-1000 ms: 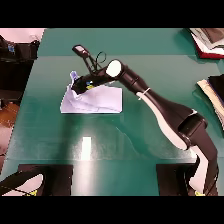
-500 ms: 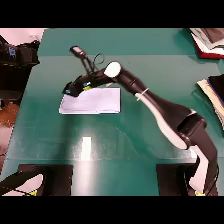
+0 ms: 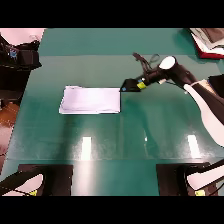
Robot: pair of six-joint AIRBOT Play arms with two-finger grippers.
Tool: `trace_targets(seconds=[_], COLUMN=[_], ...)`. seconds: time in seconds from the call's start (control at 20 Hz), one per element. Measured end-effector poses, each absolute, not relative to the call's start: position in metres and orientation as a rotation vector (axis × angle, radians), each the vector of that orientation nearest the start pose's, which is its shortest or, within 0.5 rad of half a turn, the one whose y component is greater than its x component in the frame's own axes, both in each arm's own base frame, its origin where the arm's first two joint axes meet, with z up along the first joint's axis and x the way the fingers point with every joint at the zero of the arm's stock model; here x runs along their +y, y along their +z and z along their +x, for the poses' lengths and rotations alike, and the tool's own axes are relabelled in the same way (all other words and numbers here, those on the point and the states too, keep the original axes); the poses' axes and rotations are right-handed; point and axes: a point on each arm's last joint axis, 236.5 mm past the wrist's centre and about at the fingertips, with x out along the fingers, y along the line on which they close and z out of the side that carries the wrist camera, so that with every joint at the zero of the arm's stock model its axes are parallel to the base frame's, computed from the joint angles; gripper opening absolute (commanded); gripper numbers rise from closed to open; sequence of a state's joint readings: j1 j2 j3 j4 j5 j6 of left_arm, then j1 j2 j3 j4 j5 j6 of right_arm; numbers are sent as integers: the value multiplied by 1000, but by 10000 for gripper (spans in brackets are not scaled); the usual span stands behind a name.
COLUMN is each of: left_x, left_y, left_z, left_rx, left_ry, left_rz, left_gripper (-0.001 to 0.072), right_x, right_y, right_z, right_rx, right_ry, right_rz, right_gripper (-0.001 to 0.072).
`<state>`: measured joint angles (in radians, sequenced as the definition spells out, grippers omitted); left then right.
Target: Fold the shirts.
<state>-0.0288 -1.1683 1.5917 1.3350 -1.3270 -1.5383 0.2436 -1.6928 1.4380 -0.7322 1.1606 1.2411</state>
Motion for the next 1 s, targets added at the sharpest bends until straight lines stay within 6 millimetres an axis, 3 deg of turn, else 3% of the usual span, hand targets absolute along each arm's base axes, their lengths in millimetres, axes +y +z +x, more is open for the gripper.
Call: trace_targets(seconds=[0.1, 0.25, 0.4, 0.65, 0.7, 0.75, 0.8, 0.85, 1.0], left_x=[-66, -67, -67, -68, -68, -68, -68, -68, -68], left_y=[210, 211, 211, 209, 208, 208, 207, 206, 204], left_z=[403, 404, 403, 401, 400, 399, 398, 397, 394], left_rx=[892, 887, 891, 903, 907, 910, 916, 922, 934], left_ry=[-230, -234, -235, -239, -242, -245, -247, -249, -253], left_rz=[-116, -119, -119, -115, -110, -105, -102, -100, -93], left_gripper=[25, 25, 25, 25, 25, 25, 25, 25, 25], right_x=[257, 263, 285, 339, 350, 360, 369, 376, 395], right_y=[-21, -43, -58, -66, -67, -68, -69, -71, -56], right_z=[410, 403, 397, 393, 394, 395, 397, 398, 408], right_rx=[1324, 1357, 1392, 1412, 1405, 1392, 1378, 1362, 1290], right_ry=[737, 704, 716, 787, 800, 806, 811, 814, 854], right_rz=[491, 593, 655, 698, 692, 683, 668, 645, 619], right_gripper=[607, 607, 606, 599, 536, 378, 161, 22, 21])
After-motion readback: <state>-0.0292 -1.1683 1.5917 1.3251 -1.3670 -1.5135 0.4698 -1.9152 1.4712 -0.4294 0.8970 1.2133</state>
